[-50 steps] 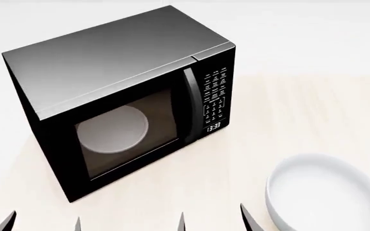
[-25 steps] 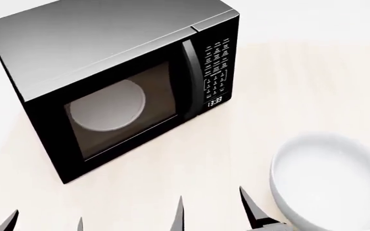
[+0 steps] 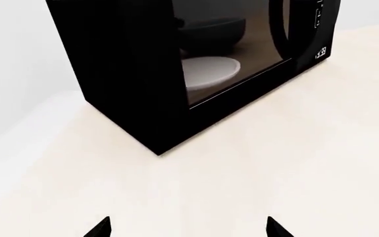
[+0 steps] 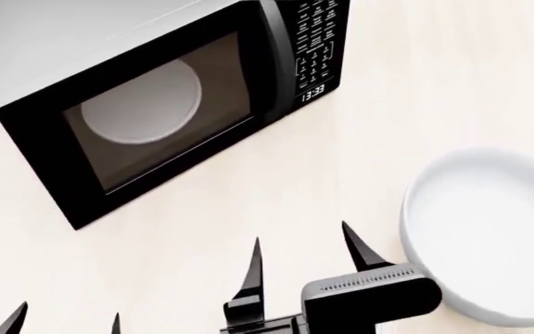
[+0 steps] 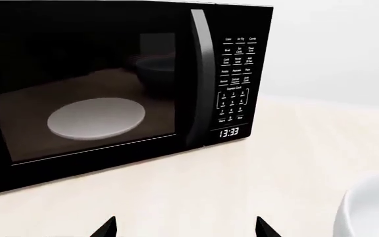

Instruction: Open the microwave.

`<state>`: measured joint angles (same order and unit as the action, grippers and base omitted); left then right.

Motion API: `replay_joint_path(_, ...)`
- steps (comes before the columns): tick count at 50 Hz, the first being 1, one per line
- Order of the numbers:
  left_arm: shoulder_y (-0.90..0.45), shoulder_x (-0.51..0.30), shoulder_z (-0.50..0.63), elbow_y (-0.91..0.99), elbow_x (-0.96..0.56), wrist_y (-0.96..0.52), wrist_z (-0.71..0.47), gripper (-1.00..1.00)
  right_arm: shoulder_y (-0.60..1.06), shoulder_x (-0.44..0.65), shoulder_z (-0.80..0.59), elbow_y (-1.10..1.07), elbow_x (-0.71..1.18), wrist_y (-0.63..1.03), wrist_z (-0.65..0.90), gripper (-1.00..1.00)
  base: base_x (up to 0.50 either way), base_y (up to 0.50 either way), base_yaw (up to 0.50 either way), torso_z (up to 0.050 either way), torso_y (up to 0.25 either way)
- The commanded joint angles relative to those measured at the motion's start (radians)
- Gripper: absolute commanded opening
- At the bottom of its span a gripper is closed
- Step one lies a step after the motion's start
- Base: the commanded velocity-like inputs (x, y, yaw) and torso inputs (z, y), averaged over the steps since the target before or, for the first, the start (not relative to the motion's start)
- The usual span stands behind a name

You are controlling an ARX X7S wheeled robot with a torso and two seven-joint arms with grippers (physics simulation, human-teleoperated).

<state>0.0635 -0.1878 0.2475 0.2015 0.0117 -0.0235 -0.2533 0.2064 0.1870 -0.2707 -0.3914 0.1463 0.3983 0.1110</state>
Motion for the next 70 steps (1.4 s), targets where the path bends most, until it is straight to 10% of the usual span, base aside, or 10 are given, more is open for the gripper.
replay_joint_path(1,0.000,-0.006,0.004,0.002,-0.013,-0.005,-0.007,1.00,0.098,0.004,-0.014,-0.012,0.006,0.088,-0.002,1.00,0.00,0.00,0.00,0.003,-0.021)
replay_joint_path(70,-0.005,-0.047,0.047,0.022,-0.030,-0.013,-0.044,1.00,0.603,0.000,-0.109,0.359,-0.023,0.240,-0.048,1.00,0.00,0.00,0.00,0.000,0.000)
